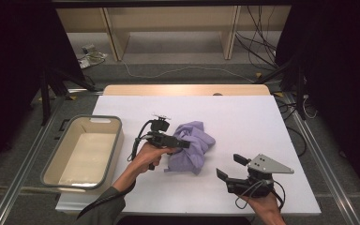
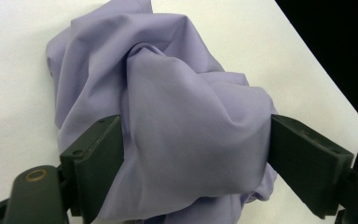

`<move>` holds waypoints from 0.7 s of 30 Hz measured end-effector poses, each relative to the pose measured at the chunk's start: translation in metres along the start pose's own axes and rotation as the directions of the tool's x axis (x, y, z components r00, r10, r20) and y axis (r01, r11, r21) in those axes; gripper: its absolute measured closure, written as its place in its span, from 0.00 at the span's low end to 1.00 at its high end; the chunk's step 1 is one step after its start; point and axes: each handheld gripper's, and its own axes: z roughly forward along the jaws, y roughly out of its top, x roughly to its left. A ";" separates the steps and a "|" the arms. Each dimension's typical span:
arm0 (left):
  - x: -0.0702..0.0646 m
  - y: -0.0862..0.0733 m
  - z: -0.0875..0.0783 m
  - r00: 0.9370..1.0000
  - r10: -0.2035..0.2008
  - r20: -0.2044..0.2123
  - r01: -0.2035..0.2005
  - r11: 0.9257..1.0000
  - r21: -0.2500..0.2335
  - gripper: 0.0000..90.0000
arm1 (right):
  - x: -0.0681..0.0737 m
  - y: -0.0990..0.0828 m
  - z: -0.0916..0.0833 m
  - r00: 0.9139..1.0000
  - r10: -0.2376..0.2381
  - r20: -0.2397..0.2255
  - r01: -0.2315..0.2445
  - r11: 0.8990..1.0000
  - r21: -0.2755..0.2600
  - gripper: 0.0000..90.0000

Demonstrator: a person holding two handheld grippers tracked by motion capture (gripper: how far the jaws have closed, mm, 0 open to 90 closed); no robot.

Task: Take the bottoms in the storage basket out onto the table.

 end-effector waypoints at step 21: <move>-0.007 -0.004 -0.014 0.999 0.035 -0.011 -0.035 0.999 -0.036 0.21 | 0.000 0.000 0.000 1.000 -0.002 0.001 0.002 1.000 -0.002 0.24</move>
